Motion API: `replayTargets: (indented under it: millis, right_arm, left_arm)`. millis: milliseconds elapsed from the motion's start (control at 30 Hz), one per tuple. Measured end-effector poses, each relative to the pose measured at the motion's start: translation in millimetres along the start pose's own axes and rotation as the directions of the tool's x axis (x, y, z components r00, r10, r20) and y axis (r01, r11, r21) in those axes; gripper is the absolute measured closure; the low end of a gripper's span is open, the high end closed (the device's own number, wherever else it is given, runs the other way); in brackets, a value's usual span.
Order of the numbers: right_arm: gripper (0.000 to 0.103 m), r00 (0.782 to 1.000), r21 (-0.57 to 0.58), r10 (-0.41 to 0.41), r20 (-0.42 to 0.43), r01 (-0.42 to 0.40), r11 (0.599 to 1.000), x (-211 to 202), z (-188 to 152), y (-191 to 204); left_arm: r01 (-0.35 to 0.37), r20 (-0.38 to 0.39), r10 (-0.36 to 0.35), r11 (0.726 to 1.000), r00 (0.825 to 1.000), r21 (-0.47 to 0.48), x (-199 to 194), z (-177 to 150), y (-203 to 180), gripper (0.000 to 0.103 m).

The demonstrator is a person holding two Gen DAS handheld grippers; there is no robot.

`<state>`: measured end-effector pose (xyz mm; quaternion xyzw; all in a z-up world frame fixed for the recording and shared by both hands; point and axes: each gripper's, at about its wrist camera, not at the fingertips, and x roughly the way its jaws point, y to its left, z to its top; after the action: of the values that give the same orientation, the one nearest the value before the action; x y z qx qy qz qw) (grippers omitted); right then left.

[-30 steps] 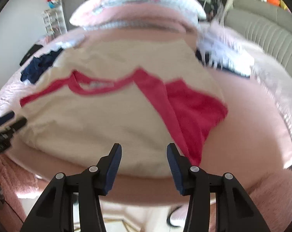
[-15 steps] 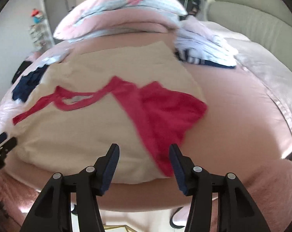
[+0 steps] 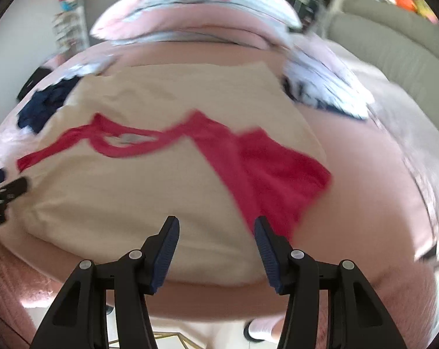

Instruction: Fold clothes

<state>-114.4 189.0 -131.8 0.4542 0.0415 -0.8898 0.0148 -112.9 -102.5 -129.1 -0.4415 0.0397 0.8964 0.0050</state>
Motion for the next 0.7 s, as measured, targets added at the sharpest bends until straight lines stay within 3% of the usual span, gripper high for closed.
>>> replayTargets:
  millis: [100,300,500,700]
  right_arm:
    - [0.049,1.000,-0.071,0.024,0.007,-0.024,0.997,4,10,24]
    - [0.049,0.994,-0.099,0.024,-0.108,-0.034,0.995,47,-11,31]
    - [0.049,0.995,-0.094,0.021,-0.098,-0.030,0.995,47,-14,15]
    - [0.050,0.995,-0.087,0.035,-0.089,-0.043,0.995,41,-20,7]
  left_arm:
    - [0.019,-0.010,-0.019,0.999,1.000,0.031,7,6,-14,0.024]
    - [0.044,-0.118,-0.037,0.998,0.992,0.052,51,-8,-26,0.022]
    - [0.087,-0.084,-0.084,0.996,0.993,0.032,56,-15,-20,0.019]
    - [0.094,-0.080,-0.088,0.992,0.993,0.080,42,-24,-14,0.019]
